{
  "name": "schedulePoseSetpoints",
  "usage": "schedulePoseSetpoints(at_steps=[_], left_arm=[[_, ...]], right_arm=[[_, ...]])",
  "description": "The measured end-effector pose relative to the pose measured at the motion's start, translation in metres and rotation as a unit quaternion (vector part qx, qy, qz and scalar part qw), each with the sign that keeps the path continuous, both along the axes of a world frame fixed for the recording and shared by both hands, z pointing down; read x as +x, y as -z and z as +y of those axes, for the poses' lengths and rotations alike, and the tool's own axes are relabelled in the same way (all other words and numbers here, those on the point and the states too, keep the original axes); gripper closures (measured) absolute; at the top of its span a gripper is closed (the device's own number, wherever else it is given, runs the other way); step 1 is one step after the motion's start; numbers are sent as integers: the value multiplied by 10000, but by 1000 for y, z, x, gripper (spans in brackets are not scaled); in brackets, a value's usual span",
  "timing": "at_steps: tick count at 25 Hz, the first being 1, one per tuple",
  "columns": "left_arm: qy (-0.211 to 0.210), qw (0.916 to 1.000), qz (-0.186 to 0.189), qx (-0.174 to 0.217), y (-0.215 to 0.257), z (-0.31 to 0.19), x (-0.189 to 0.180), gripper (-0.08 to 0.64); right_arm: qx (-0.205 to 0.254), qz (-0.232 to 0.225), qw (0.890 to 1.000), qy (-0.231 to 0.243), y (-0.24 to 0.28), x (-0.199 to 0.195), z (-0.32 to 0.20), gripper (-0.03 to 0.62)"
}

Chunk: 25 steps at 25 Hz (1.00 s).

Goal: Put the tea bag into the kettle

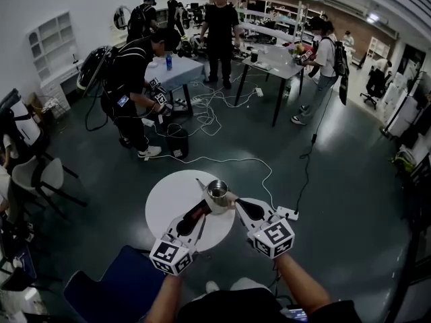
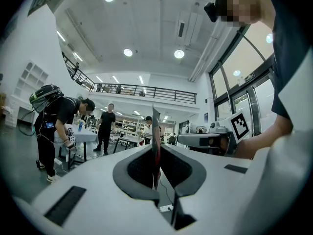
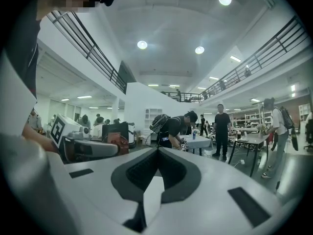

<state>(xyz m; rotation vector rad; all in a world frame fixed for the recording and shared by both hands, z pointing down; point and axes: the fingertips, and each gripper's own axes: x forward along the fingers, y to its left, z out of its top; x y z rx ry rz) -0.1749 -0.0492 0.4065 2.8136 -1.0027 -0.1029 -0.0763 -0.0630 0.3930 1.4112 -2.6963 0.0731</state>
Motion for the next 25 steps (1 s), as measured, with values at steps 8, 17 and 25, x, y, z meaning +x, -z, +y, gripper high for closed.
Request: schedulePoseSetpoints(at_steps=[8, 17, 25], left_arm=[[-28, 9999, -33, -124, -9, -13, 6, 520], [156, 9998, -47, -138, -8, -45, 39, 520], [373, 9990, -159, -188, -11, -75, 82, 520]], right_arm=[[-60, -2, 10000, -41, -3, 8, -18, 574], [-88, -3, 9996, 260, -4, 32, -53, 574], [-124, -65, 9989, 450, -4, 77, -87, 574]])
